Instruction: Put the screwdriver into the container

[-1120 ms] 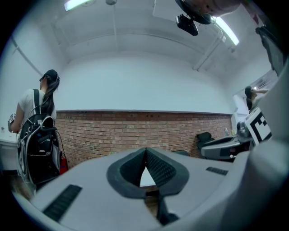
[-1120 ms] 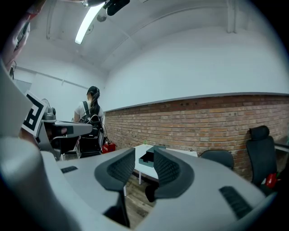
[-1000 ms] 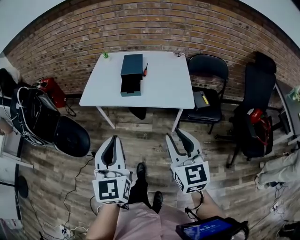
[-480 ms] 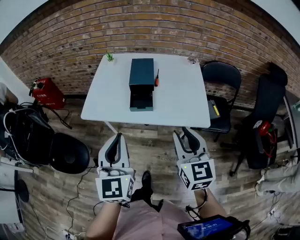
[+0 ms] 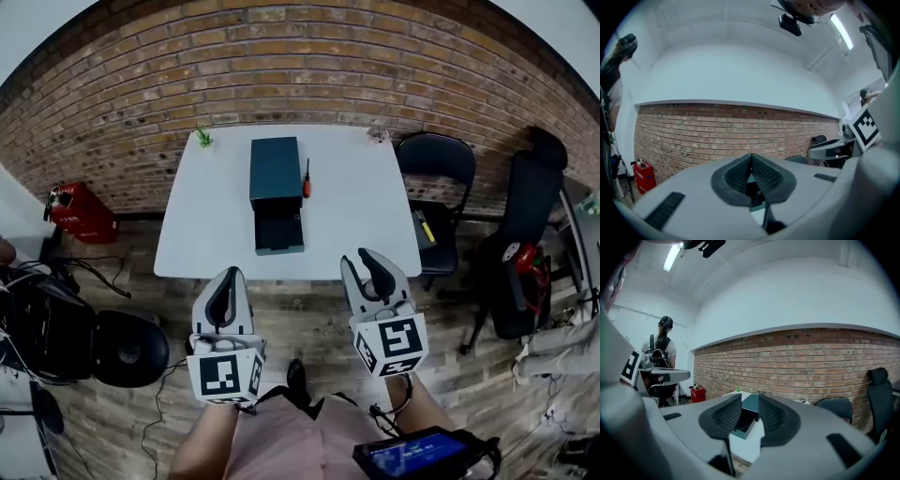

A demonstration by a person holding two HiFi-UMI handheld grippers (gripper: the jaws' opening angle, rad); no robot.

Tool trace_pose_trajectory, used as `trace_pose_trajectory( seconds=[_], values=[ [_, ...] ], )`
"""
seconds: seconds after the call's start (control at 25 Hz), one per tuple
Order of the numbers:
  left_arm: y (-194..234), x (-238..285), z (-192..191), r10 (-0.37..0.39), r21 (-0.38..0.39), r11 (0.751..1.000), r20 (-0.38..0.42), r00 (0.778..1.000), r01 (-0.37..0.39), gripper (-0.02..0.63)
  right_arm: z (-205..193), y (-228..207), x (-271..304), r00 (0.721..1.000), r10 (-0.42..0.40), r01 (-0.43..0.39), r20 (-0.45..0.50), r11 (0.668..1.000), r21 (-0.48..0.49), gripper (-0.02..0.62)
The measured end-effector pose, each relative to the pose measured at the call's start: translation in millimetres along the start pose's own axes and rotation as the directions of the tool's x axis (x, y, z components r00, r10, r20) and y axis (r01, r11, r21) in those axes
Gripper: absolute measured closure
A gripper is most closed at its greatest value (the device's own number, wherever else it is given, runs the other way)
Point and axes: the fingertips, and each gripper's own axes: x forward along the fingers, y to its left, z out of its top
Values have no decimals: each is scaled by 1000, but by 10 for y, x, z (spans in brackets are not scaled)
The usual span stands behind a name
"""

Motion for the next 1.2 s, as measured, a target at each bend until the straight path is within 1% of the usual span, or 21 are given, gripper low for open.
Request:
trace_pose_trajectory(
  seconds=[0.32, 0.56, 0.76, 0.92, 1.2],
  values=[
    [31, 294, -113, -44, 0, 999, -30, 999, 44, 594, -11, -146, 195, 999, -35, 36, -13, 999, 28, 479],
    [38, 603, -209, -56, 2, 998, -56, 997, 56, 594, -36, -331, 465, 998, -52, 53, -25, 998, 45, 479],
    [120, 925, -287, -54, 2, 999, -56, 997, 54, 594, -119, -422, 801, 999, -28, 30, -38, 998, 56, 479],
    [168, 1272, -316, -60, 12, 998, -62, 996, 61, 594, -119, -631, 1150, 999, -24, 27, -48, 997, 68, 477],
    [308, 1932, -327, -35, 24, 999, -76, 996, 37, 594, -84, -925, 1829, 998, 7, -2, -60, 996, 87, 477]
  ],
)
